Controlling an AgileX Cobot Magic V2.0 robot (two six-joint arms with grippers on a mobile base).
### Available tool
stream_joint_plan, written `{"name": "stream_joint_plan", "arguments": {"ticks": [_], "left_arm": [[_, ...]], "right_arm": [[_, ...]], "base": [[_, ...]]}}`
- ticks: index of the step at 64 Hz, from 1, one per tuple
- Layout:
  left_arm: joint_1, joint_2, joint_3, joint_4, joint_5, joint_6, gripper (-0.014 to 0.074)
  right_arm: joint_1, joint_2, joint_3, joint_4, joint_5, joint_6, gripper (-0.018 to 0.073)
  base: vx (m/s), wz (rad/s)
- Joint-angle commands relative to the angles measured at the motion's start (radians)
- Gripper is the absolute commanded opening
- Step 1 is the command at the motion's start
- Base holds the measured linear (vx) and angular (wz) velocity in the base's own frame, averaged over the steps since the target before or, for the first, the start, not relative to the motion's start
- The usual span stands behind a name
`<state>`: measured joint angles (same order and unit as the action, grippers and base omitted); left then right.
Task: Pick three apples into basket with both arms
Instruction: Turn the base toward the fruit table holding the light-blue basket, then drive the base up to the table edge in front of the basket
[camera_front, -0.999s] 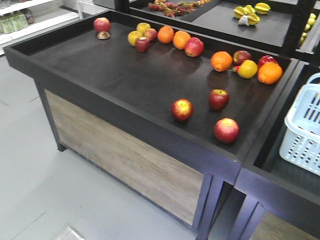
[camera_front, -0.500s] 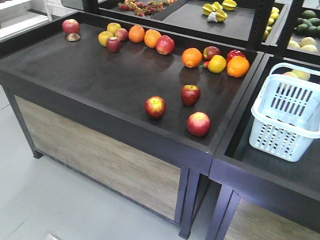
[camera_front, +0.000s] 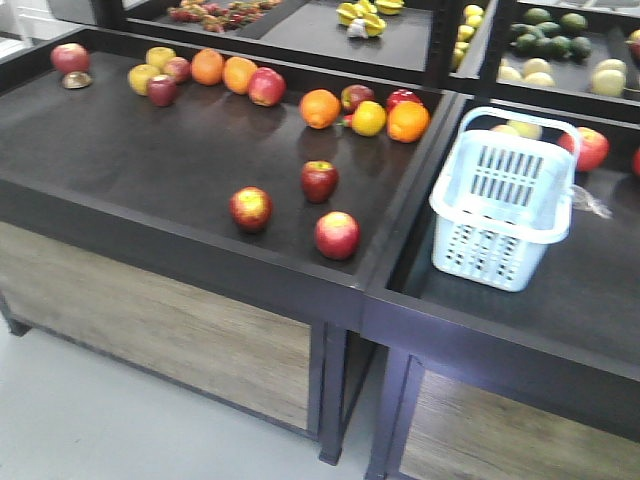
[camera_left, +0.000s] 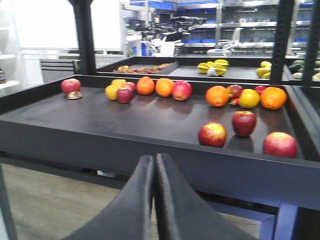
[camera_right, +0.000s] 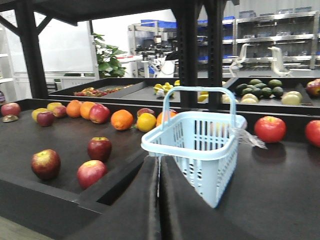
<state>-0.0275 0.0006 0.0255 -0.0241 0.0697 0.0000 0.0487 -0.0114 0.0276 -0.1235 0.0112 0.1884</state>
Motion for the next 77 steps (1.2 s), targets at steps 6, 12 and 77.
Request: {"name": "stream_joint_plan", "arguments": {"ticks": [6,12,77], "left_arm": [[-0.009,0.021,0.015,-0.009,-0.075,-0.009,-0.0006],[-0.009,0.021,0.015,-0.009,-0.075,-0.009,-0.0006],[-0.009,0.021,0.015,-0.009,-0.075,-0.009,-0.0006]], "right_arm": [[0.002,-0.012,0.007,-0.007,-0.074,-0.005,-0.0005],[0.002,-0.012,0.007,-0.007,-0.074,-0.005,-0.0005],[0.002,-0.012,0.007,-0.007,-0.074,-0.005,-0.0005]], "base": [[-0.05,-0.25],[-0.05,-0.27],[-0.05,-0.23]]}}
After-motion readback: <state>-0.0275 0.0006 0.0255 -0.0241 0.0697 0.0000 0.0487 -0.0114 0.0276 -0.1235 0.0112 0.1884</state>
